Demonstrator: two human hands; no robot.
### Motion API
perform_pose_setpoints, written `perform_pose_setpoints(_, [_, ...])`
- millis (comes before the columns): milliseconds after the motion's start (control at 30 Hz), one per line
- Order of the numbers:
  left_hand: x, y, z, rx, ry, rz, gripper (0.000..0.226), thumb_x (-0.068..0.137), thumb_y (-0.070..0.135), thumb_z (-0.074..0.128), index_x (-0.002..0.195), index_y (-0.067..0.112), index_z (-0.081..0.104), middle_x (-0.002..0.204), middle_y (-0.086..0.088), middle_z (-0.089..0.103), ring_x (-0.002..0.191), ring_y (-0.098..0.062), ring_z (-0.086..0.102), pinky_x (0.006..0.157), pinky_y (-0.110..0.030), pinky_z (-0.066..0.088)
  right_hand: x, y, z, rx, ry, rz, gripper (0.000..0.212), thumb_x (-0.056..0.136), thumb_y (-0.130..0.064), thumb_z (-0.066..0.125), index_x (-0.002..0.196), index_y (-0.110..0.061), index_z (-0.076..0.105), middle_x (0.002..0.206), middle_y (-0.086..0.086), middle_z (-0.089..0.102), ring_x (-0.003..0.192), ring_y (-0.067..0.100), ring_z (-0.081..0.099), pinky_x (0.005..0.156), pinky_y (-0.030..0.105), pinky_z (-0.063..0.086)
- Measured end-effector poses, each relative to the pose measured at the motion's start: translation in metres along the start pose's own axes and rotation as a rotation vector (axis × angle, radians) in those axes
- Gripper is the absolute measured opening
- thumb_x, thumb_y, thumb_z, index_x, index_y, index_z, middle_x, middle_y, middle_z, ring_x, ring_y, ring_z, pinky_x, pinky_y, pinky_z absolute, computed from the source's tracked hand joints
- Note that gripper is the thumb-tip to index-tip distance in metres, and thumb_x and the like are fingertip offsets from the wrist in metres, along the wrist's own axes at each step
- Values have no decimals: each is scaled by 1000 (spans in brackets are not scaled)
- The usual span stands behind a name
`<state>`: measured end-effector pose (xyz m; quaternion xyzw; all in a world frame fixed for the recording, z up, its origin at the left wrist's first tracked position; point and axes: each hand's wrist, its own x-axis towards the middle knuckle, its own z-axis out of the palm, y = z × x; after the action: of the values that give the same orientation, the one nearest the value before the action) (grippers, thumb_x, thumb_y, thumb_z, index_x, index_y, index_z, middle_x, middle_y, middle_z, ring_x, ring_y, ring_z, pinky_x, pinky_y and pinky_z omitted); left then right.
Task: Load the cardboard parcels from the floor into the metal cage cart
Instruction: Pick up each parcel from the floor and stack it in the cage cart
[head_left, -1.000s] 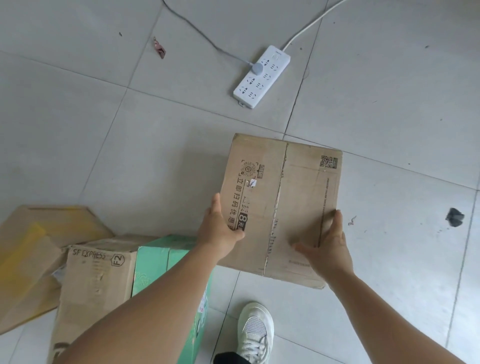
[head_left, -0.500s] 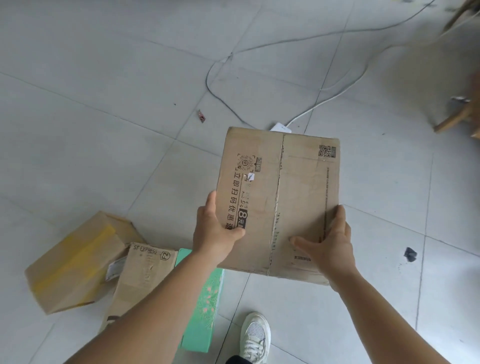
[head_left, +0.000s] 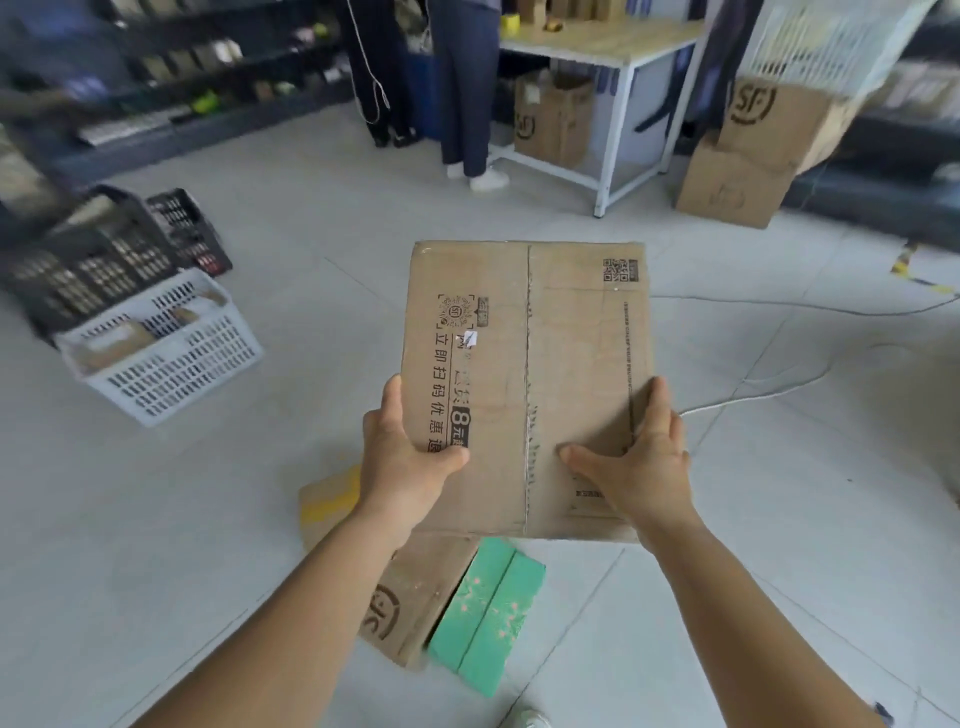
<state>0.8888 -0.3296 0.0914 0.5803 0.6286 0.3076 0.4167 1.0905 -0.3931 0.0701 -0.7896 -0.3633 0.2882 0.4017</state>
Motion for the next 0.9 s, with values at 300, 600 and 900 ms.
perform_pose_setpoints(300, [-67, 45, -162, -98, 410, 2, 95, 74, 10, 77, 147, 38, 25, 122, 8, 35, 115, -10, 44, 97, -29, 41, -54, -164, 36, -10, -225, -351, 123, 67, -41, 84, 154, -35, -2, 154, -5, 19, 139, 33, 23, 113, 50, 28])
perform_pose_setpoints(600, [-173, 30, -295, -116, 902, -73, 93, 72, 15, 77, 146, 37, 25, 122, 5, 37, 105, -12, 46, 89, -32, 42, -156, -281, 110, 25, -604, -656, 112, 66, -40, 83, 150, -34, 10, 149, -4, 24, 132, 33, 28, 105, 50, 35])
perform_pose_setpoints(900, [-344, -3, -391, -55, 1295, -201, 95, 77, 14, 76, 150, 35, 19, 128, 2, 34, 103, -9, 40, 86, -22, 32, -337, -337, 173, 66, -962, -896, 125, 67, -39, 84, 154, -35, -6, 157, -8, 13, 142, 29, 22, 113, 49, 28])
